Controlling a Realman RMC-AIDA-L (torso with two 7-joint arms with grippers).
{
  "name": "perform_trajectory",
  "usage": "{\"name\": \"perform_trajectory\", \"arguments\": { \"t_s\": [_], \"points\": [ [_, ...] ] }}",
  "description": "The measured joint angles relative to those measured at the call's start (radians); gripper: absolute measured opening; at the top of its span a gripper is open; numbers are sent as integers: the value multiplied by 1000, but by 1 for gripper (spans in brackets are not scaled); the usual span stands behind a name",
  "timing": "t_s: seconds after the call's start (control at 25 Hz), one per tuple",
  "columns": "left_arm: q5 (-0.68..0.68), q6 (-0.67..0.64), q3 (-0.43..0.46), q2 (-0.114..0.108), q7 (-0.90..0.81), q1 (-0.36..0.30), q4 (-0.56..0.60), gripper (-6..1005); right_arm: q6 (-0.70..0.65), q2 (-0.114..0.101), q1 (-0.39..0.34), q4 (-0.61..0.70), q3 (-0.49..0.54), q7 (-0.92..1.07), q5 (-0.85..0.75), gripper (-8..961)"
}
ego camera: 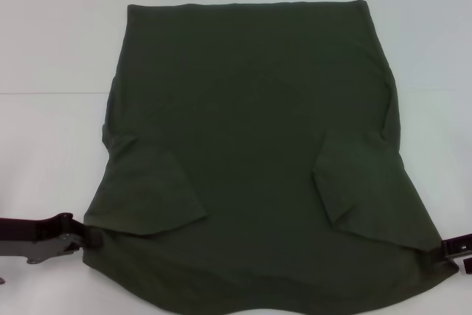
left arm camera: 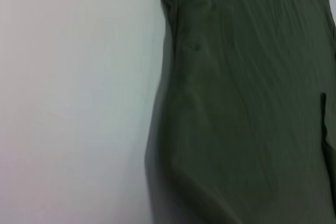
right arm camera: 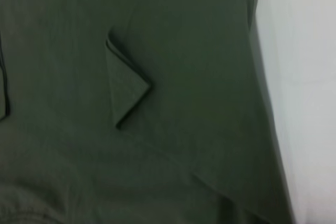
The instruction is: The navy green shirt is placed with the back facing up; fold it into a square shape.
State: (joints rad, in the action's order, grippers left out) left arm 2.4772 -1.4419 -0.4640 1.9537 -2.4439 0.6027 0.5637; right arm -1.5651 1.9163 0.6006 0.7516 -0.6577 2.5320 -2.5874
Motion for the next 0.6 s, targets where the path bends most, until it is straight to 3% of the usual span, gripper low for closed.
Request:
{"name": "perform_trajectory", "arguments": {
  "t_s": [0.6],
  "points": [
    [-2,3,2,2,8,-1,-4,31,23,6,-2,0,-26,-4,-1,883]
  ]
}}
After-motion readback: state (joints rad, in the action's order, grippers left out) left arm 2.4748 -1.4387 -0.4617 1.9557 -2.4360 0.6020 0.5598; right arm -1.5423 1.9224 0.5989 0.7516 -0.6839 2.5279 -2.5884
